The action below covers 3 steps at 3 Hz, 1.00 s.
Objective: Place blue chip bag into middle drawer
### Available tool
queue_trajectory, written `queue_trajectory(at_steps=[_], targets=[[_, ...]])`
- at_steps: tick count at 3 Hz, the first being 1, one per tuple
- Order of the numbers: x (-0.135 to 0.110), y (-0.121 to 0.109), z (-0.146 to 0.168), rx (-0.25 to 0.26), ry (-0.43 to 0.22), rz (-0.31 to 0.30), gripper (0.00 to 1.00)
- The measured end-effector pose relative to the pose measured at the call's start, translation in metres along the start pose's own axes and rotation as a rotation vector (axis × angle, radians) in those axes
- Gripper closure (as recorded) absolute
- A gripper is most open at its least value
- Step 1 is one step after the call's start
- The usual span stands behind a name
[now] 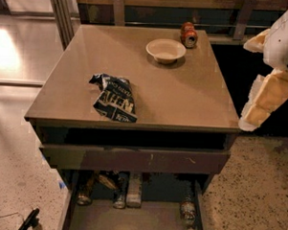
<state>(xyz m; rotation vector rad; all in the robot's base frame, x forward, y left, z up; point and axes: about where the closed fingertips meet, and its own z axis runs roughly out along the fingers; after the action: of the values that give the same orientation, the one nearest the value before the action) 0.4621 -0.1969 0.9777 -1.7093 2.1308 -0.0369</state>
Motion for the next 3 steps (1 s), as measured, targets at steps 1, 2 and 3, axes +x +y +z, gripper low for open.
queue_trajectory(at_steps=[1, 2, 3], targets=[[-0.030, -0.018, 0.011, 0.007, -0.059, -0.072, 0.00], [-0.056, -0.029, 0.021, 0.004, -0.125, -0.149, 0.00], [-0.078, -0.036, 0.029, -0.012, -0.230, -0.246, 0.00]])
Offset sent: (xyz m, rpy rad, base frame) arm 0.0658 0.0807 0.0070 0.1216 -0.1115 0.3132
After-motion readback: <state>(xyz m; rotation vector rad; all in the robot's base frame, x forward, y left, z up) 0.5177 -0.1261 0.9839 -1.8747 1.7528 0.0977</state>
